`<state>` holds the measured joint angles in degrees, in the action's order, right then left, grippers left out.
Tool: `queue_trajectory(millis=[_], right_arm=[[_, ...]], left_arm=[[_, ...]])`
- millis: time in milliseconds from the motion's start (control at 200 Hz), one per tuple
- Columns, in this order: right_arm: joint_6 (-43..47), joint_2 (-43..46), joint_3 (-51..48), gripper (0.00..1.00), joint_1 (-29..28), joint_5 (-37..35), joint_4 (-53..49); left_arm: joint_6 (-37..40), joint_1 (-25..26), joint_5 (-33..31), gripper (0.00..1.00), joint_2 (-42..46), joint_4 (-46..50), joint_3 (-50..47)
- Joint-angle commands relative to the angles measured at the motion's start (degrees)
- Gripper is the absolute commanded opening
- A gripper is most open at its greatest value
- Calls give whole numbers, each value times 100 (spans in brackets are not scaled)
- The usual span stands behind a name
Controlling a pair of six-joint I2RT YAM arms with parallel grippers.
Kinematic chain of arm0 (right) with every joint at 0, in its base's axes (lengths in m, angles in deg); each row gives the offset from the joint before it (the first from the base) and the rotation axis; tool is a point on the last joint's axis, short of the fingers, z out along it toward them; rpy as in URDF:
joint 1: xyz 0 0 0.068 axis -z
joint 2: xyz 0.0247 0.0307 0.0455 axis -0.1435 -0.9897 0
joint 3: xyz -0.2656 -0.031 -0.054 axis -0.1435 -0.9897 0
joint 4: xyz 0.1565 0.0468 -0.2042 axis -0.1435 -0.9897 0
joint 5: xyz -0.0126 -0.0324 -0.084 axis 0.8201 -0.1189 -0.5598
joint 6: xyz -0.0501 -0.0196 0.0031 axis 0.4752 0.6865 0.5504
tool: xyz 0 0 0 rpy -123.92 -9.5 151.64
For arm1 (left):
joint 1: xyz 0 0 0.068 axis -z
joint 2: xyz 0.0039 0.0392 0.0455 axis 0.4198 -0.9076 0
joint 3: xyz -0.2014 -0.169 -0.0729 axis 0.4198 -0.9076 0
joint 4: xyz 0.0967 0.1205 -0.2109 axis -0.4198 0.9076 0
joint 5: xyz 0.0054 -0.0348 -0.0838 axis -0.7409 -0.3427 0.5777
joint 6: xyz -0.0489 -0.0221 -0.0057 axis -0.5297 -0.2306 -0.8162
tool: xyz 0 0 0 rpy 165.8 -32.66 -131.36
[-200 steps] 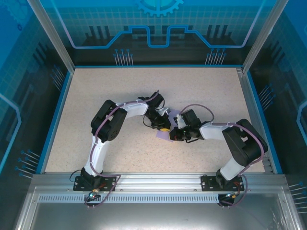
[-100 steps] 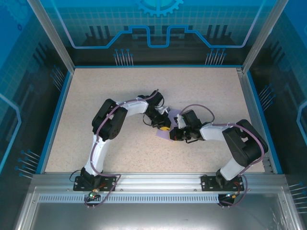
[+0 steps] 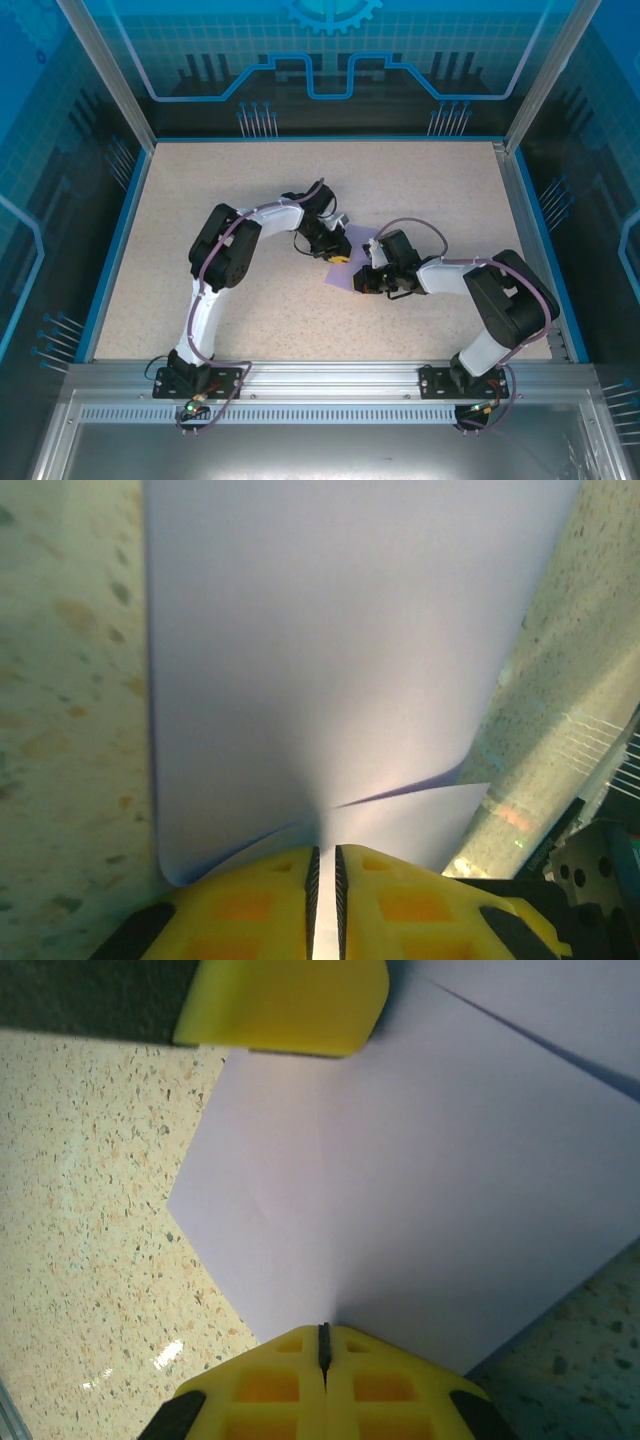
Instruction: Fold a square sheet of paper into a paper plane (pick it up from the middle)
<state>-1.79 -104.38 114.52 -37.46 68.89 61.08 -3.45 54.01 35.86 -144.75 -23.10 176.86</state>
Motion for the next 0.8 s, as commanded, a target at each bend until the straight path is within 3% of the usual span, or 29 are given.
queue_trajectory(millis=[0, 200, 615, 795], right_arm=[[50, -153, -285, 0, -107, -139, -1104], [52, -130, -309, 0, -115, -118, -1100], [-34, 38, -217, 1, -119, 99, -996], [-123, 365, 21, 7, -111, 253, -934]], left_arm=[[304, -320, -1281, 17, -276, -65, 230], [414, -369, -1796, 17, -173, 31, 362], [336, -366, -1446, 22, 314, 2, 422], [380, -274, -1447, 32, 819, 91, 161]])
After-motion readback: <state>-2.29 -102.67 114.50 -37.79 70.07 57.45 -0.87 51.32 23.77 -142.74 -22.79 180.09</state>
